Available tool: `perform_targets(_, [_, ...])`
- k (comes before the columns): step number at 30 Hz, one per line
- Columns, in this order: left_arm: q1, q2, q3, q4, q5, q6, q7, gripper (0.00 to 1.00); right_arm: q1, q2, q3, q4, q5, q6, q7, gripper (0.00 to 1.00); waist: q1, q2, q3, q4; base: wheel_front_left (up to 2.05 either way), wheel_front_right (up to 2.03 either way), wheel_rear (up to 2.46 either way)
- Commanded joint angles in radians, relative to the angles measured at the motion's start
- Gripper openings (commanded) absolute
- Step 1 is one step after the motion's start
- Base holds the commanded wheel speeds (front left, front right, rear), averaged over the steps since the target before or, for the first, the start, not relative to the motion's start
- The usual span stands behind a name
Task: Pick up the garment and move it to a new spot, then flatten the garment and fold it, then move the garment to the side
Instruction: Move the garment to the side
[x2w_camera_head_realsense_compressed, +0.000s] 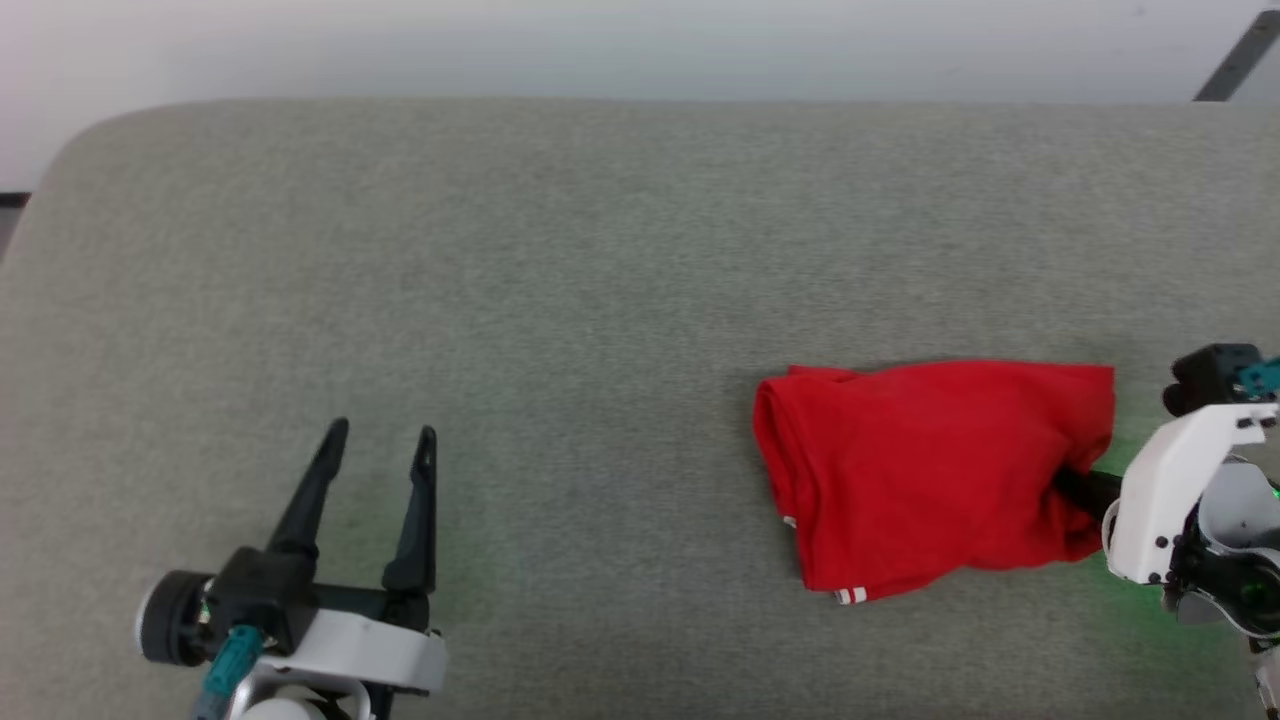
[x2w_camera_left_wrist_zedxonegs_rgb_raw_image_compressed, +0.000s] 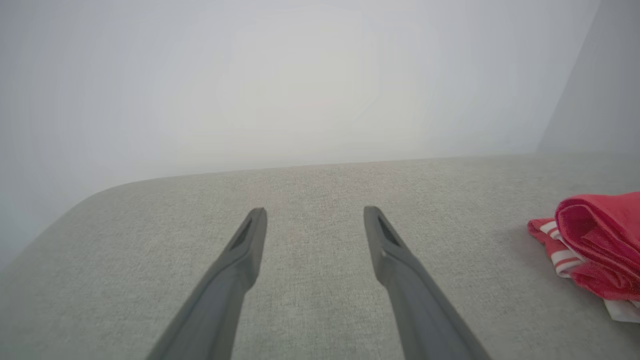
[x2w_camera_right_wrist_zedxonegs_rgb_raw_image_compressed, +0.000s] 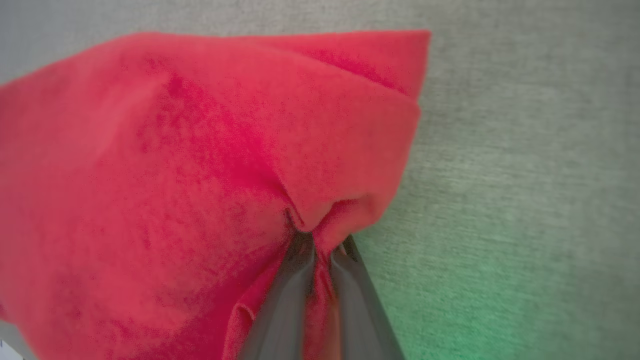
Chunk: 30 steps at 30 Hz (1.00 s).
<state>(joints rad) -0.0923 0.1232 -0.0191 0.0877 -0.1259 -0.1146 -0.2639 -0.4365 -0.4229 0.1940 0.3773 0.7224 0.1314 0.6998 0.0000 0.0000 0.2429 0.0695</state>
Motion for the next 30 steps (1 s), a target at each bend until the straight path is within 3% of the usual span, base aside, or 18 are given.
perform_targets(1, [0.008, -0.006, 0.009, -0.026, 0.023, 0.009, 0.000, 1.00, 0.024, -0.003, -0.022, 0.012, 0.015, -0.002, -0.035, 0.00, 0.0000, 0.0000, -0.014, -0.031, 0.00, 0.00, 0.00])
perform_targets(8, [-0.010, -0.022, 0.031, -0.059, 0.007, -0.005, 0.000, 1.00, 0.035, -0.043, -0.119, 0.044, 0.043, -0.001, -0.173, 0.00, 0.0000, 0.0000, -0.010, -0.120, 0.00, 0.00, 0.00])
perform_targets(19, [-0.075, 0.045, -0.050, -0.128, -0.003, -0.016, 0.000, 1.00, -0.027, -0.123, -0.251, 0.159, 0.005, -0.001, -0.279, 0.00, 0.0000, 0.0000, 0.047, -0.239, 0.00, 0.00, 0.00])
perform_targets(30, [-0.211, 0.151, -0.154, -0.160, -0.025, -0.017, 0.000, 1.00, -0.195, -0.221, -0.359, 0.323, -0.043, -0.001, -0.394, 0.00, 0.0000, 0.0000, 0.152, -0.234, 0.00, 0.00, 0.00])
